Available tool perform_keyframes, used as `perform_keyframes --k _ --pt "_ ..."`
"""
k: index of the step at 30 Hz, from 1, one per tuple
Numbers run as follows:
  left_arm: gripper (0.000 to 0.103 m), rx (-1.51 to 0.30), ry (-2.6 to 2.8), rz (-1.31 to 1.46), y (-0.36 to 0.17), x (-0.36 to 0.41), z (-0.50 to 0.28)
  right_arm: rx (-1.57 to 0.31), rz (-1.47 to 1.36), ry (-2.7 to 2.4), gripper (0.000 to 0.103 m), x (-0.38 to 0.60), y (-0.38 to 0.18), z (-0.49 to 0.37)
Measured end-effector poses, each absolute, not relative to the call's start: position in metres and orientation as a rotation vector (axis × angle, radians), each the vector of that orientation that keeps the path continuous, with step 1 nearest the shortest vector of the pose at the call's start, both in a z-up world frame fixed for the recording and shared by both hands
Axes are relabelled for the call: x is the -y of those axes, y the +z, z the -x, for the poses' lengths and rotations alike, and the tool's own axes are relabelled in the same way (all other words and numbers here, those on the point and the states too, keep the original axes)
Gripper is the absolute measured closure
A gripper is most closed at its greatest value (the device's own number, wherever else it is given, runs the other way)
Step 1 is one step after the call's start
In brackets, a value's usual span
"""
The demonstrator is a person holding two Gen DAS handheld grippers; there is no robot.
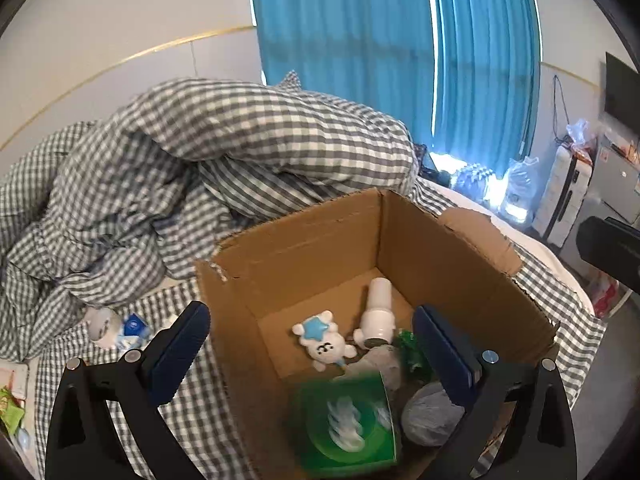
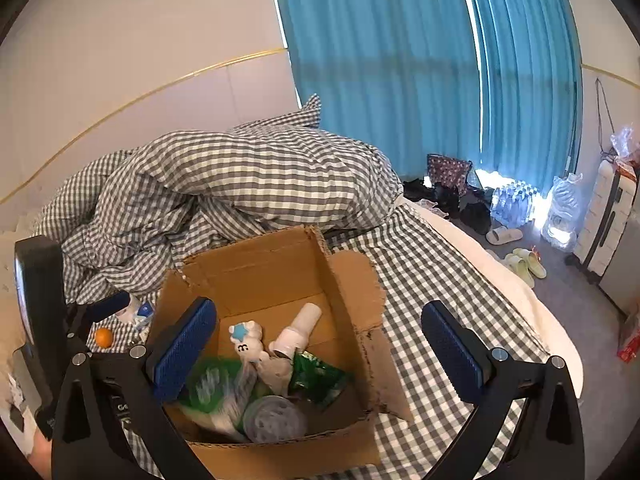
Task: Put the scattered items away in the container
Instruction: 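Lower the green medicine box into the cardboard box and open the left tool, then move both tools back over the orange and hair tie on the sheet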
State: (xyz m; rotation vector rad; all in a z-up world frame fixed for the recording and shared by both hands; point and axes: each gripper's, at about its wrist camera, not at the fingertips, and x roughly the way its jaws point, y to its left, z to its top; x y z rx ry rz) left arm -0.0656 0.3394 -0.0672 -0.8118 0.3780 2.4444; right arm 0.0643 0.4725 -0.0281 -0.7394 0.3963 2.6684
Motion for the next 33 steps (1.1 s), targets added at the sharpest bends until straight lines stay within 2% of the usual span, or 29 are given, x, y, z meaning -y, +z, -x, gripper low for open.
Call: perform_keyframes --k 9,17,23,33 --pt "0.000 -0.257 2.544 0.769 -0.039 -0.259 0.068 -0.407 0.693 2.720 0.000 -0.433 -0.017 -0.044" --pt "0.000 -0.144 2.674 0.786 -0.020 -0.163 0.076 -0.369 0.729 2.882 0.000 -0.356 -0.005 -0.012" --pt "0.000 -0.076 2.782 0.795 -0.012 -0.088 0.074 -0.264 0.728 2.988 0.000 -0.292 0.005 0.006" --pt "0.000 0.037 2.939 0.818 -0.006 0.023 0.062 -0.249 0.800 3.125 0.000 -0.199 0.006 0.036"
